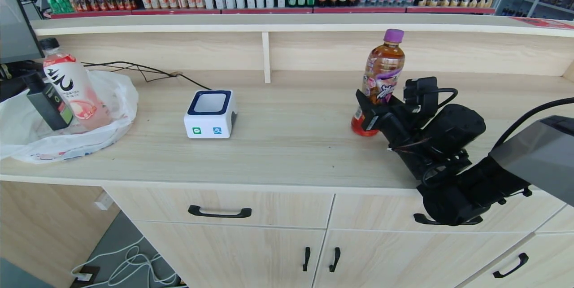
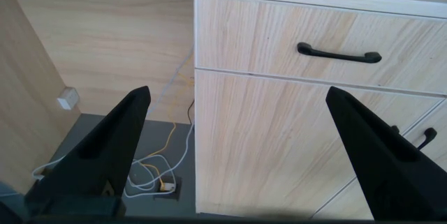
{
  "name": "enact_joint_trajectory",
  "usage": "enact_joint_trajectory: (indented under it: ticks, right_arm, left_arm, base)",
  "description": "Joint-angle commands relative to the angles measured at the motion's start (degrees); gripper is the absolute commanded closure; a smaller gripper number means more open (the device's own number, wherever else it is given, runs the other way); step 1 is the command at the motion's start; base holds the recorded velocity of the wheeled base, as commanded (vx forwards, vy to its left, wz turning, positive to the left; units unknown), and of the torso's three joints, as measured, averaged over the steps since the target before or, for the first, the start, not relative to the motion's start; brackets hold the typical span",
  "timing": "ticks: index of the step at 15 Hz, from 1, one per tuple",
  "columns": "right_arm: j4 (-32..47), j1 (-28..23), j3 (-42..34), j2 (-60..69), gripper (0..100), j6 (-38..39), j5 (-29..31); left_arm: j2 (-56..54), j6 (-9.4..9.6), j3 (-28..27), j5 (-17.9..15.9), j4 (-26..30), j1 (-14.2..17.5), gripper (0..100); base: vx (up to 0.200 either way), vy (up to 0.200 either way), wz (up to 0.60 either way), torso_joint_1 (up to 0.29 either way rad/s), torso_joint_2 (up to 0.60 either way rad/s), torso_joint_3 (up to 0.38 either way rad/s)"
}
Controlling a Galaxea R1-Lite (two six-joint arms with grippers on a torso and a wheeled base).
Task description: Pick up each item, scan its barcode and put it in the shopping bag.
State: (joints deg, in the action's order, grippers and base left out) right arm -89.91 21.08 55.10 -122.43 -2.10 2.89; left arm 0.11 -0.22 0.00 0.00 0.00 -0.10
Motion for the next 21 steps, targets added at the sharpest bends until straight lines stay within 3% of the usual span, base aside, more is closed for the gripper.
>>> enact_joint_trajectory:
  ticks: [1, 12, 17, 21]
  right_arm:
    - [-0.1, 0.0, 0.0, 0.4, 100, 0.0, 0.0]
    - [-0.1, 3.0, -4.7, 12.0, 100, -0.3, -2.2]
    - [-0.1, 8.1, -18.2, 22.2, 100, 0.4, -3.0]
    - [-0.1, 14.3, -30.2, 31.6, 100, 0.4, -9.2]
  left_arm:
    - [0.0, -0.04, 0.0, 0.0, 0.0, 0.0, 0]
    - [0.0, -0.04, 0.0, 0.0, 0.0, 0.0, 0]
    - [0.0, -0.04, 0.0, 0.0, 0.0, 0.0, 0]
    - [0.0, -0.04, 0.0, 0.0, 0.0, 0.0, 0]
  base:
    - [0.000, 0.000, 0.00, 0.000, 0.00, 0.000]
    - [0.000, 0.000, 0.00, 0.000, 0.00, 0.000]
    - [0.000, 0.000, 0.00, 0.000, 0.00, 0.000]
    - [0.000, 0.000, 0.00, 0.000, 0.00, 0.000]
